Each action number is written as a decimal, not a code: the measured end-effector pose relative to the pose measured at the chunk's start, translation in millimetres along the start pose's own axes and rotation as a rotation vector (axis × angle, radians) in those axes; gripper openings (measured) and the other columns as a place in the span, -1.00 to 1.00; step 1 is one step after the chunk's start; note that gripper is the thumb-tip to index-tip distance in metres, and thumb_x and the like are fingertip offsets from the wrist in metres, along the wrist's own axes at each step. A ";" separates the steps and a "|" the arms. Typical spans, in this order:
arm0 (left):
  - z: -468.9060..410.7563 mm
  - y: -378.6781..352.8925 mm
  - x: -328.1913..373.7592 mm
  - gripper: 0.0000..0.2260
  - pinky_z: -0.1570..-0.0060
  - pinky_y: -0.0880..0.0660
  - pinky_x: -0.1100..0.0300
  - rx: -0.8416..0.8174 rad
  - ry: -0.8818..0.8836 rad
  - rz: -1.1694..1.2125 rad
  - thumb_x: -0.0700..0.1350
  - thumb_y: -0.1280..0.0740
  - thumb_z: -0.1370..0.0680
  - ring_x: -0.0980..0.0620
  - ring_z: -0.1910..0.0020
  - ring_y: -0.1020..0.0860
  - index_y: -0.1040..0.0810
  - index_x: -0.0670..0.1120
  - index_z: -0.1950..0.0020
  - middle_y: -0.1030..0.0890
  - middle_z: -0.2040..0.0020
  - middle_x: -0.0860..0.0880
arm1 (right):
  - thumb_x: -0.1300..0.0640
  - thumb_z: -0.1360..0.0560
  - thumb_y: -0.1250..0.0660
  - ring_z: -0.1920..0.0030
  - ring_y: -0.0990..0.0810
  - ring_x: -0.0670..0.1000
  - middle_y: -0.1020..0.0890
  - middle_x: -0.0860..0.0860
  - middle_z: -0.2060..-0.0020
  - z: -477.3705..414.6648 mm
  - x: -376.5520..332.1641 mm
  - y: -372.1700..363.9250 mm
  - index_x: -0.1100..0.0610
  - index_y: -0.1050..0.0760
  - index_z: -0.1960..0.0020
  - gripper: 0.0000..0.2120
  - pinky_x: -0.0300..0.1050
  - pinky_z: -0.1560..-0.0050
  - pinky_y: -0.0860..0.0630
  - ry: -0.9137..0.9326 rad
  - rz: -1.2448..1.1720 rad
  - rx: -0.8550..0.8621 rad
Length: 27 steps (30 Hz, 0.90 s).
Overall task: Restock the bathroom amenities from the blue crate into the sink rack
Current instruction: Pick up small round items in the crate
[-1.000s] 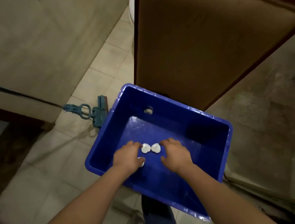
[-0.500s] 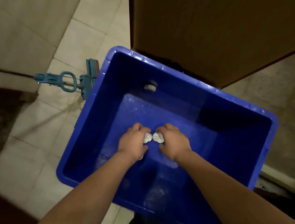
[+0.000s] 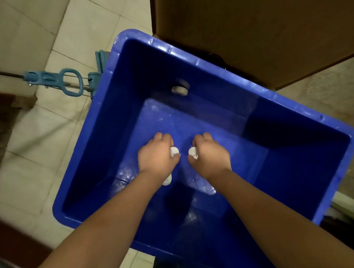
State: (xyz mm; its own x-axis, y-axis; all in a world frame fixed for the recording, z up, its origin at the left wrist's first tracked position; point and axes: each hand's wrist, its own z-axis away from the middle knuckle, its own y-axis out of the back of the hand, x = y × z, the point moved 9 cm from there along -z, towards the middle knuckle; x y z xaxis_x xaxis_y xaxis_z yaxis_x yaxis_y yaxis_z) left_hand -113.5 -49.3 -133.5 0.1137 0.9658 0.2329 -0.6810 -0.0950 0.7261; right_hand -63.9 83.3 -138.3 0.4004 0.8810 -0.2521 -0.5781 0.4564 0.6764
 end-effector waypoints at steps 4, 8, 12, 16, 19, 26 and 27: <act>-1.6 1.9 -7.5 -0.73 0.27 -0.29 0.15 0.001 0.074 0.015 0.09 -0.30 -0.54 -0.06 0.08 -0.56 -0.40 -0.03 -0.13 -0.55 -0.03 0.02 | 0.01 -0.58 -0.22 0.14 -0.52 0.16 -0.49 0.10 -0.08 -2.2 7.1 1.3 0.15 -0.31 -0.25 -0.68 -0.08 0.32 -0.30 -0.064 -0.023 0.004; -0.2 0.0 -13.4 -0.78 0.28 -0.30 0.16 -0.015 0.107 -0.043 0.05 -0.24 -0.60 -0.07 0.08 -0.58 -0.38 -0.03 -0.15 -0.60 0.01 0.00 | 0.10 -0.62 -0.15 0.09 -0.58 0.19 -0.53 0.12 -0.05 -2.1 13.9 0.4 0.18 -0.28 -0.26 -0.74 -0.07 0.32 -0.28 -0.091 0.016 -0.010; 8.0 -3.4 -12.1 -0.77 0.21 -0.41 0.13 -0.049 0.068 0.015 0.07 -0.23 -0.60 -0.07 0.05 -0.57 -0.40 -0.02 -0.18 -0.54 -0.11 0.00 | -0.02 -0.61 -0.15 0.12 -0.56 0.18 -0.48 0.09 -0.11 5.9 15.2 1.4 0.14 -0.31 -0.25 -0.69 -0.08 0.31 -0.31 -0.073 0.035 -0.008; 19.0 -10.4 0.9 -0.59 0.14 -0.44 0.10 -0.109 0.000 -0.021 0.15 -0.38 -0.48 -0.04 -0.04 -0.54 -0.39 0.00 -0.23 -0.43 -0.18 0.02 | -0.14 -0.47 -0.34 0.09 -0.53 0.10 -0.40 0.03 -0.14 15.2 12.4 -7.3 0.07 -0.30 -0.27 -0.51 -0.10 0.28 -0.33 -0.015 0.062 -0.105; 20.1 -17.2 6.4 -0.43 0.12 -0.49 0.07 -0.124 -0.013 -0.123 0.20 -0.48 -0.39 -0.04 -0.08 -0.50 -0.36 -0.02 -0.25 -0.38 -0.20 0.00 | -0.02 -0.43 -0.43 0.10 -0.51 0.10 -0.37 0.05 -0.18 17.6 11.7 -13.3 0.08 -0.29 -0.29 -0.47 -0.10 0.32 -0.31 0.009 0.123 -0.126; 19.7 -29.2 2.4 -0.46 0.26 -0.40 0.11 -0.088 0.033 -0.219 0.15 -0.45 -0.44 -0.03 -0.04 -0.50 -0.30 -0.07 -0.23 -0.39 -0.18 -0.03 | 0.21 -0.45 -0.34 0.21 -0.34 0.07 -0.41 0.05 -0.11 17.1 12.8 -16.7 0.14 -0.36 -0.16 -0.68 -0.13 0.39 -0.17 0.026 0.092 -0.062; 18.8 -29.0 1.9 -0.50 0.28 -0.38 0.11 -0.084 0.026 -0.224 0.12 -0.44 -0.45 -0.04 -0.03 -0.51 -0.31 -0.07 -0.22 -0.40 -0.18 -0.03 | 0.23 -0.44 -0.34 0.22 -0.34 0.07 -0.40 0.06 -0.11 17.0 12.7 -17.2 0.14 -0.36 -0.13 -0.70 -0.14 0.41 -0.14 0.027 0.080 -0.058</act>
State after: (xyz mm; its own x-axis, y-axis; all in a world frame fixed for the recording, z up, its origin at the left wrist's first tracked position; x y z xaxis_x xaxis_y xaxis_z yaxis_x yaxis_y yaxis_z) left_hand -79.9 -49.2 -141.9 0.2507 0.9666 0.0541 -0.6990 0.1421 0.7009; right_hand -36.8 84.5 -141.3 0.3328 0.9175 -0.2179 -0.6482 0.3904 0.6538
